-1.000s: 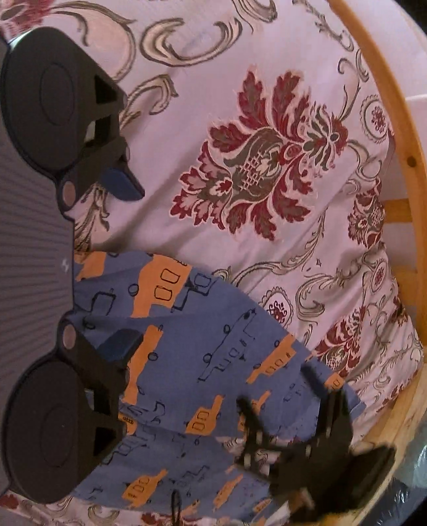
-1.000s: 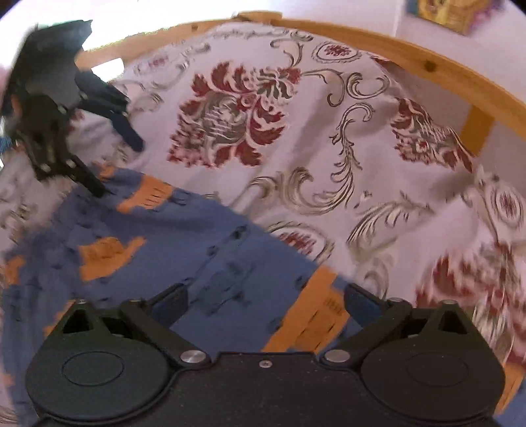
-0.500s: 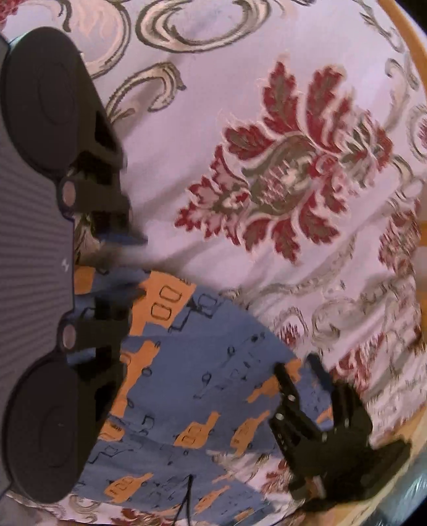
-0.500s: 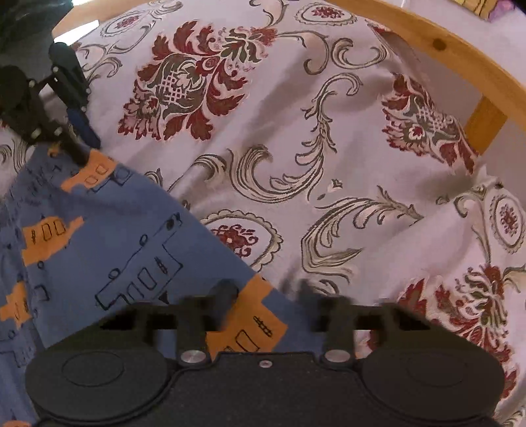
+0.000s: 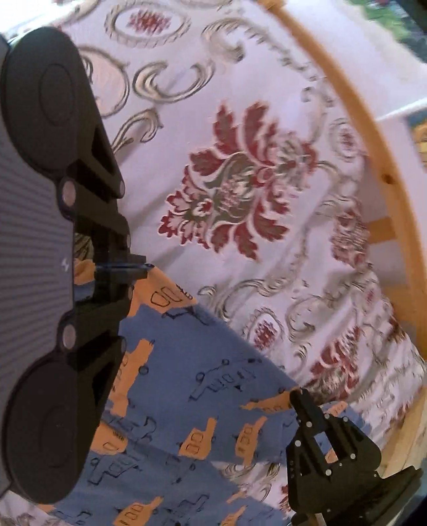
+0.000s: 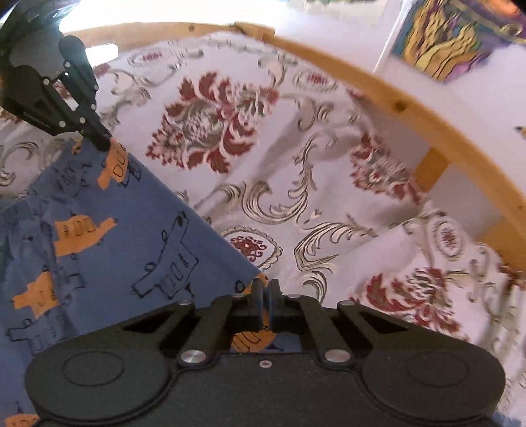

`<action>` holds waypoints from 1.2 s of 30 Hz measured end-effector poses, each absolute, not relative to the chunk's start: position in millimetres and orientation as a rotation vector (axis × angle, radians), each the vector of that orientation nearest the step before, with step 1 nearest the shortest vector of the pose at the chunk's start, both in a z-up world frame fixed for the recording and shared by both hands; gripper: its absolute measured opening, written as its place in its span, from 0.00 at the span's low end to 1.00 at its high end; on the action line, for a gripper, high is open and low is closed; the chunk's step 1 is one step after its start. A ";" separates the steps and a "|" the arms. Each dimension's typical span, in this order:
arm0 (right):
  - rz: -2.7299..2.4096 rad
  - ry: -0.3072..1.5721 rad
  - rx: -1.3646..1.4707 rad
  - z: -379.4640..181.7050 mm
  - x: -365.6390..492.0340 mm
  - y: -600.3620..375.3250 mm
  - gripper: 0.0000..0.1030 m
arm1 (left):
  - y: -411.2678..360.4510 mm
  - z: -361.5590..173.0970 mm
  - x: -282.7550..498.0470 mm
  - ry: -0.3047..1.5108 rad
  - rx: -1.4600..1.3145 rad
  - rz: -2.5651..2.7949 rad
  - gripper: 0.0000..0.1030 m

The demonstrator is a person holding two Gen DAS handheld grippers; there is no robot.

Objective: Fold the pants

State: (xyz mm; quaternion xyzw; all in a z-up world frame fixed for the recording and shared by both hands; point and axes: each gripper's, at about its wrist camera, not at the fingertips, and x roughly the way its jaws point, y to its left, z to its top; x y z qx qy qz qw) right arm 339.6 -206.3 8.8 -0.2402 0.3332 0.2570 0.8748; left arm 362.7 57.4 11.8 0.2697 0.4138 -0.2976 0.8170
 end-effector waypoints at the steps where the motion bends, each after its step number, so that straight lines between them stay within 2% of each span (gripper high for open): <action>1: 0.522 0.679 -0.504 13.5 330.3 -207.2 0.01 | 57.3 16.6 355.6 0.862 0.578 -0.636 0.00; 8: 0.445 0.579 -0.478 44.2 252.1 -215.4 0.01 | 56.6 47.3 279.2 0.668 0.674 -0.692 0.00; 15: 0.418 0.559 -0.423 35.6 161.5 -214.2 0.01 | 53.9 36.5 189.0 0.562 0.891 -0.818 0.00; 22: 0.407 0.626 -0.390 -0.2 90.5 -201.8 0.01 | 49.9 -6.2 133.9 0.583 1.085 -0.924 0.00; 29: 0.409 0.665 -0.383 -23.5 61.8 -187.2 0.01 | 54.2 -38.1 125.9 0.684 1.171 -0.978 0.01; 33: 0.409 0.673 -0.380 -29.0 55.4 -187.0 0.01 | 59.5 -43.1 130.1 0.752 1.168 -0.993 0.12; 36: 0.411 0.691 -0.384 -36.5 50.3 -184.6 0.01 | 61.9 -45.4 132.1 0.787 1.160 -0.993 0.14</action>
